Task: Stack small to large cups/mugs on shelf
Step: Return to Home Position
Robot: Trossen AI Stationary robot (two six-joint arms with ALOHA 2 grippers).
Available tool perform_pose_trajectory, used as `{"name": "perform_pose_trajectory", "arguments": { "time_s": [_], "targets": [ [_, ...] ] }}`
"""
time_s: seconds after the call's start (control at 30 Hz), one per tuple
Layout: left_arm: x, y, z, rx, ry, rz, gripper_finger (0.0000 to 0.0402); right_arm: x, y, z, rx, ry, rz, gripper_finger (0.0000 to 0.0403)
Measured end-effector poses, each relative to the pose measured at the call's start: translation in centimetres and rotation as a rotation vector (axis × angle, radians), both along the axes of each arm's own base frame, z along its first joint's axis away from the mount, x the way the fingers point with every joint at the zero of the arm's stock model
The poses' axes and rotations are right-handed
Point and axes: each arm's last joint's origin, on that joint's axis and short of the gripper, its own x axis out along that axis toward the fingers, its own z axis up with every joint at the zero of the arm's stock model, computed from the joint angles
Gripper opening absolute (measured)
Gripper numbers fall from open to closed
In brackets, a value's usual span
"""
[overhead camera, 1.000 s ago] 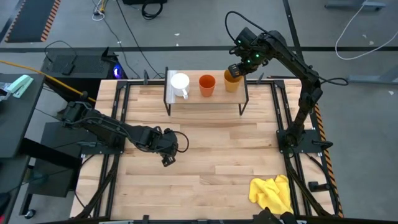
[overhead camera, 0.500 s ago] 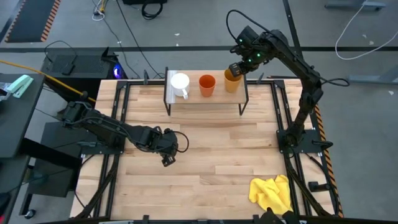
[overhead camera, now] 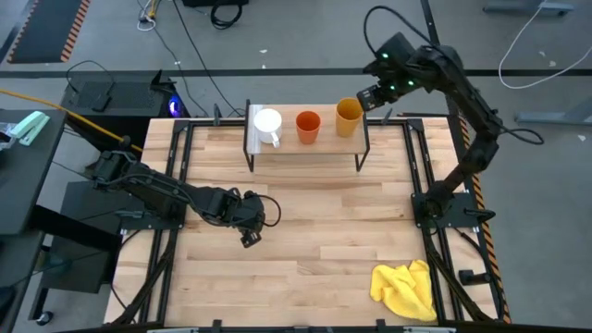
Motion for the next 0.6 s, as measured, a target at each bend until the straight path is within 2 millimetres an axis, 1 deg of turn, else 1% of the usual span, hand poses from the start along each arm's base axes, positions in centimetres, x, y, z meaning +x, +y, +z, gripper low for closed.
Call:
{"name": "perform_pose_trajectory", "arguments": {
  "time_s": [0.13, 0.33, 0.4, 0.5, 0.6],
  "targets": [
    [0.1, 0.0, 0.0, -0.006, -0.012, 0.012, 0.0022, -1.4, 2.8, 1.7, -0.049, -0.064, 0.054, 0.0074],
    [0.4, -0.1, 0.1, -0.046, -0.057, 0.09, 0.0027, -3.9, 7.5, 4.0, -0.096, -0.18, 0.155, 0.0072],
    [0.4, -0.2, 0.1, -0.058, -0.063, 0.112, 0.0025, -5.0, 8.9, 4.6, -0.091, -0.22, 0.168, 0.0072],
    [0.4, -0.2, 0.1, -0.076, -0.071, 0.154, 0.0021, -6.5, 10.8, 5.3, -0.051, -0.308, 0.143, 0.0072],
    [0.4, -0.2, 0.1, -0.098, -0.07, 0.179, 0.0017, -7.9, 12.4, 5.6, -0.042, -0.352, 0.206, 0.0071]
  ]
}}
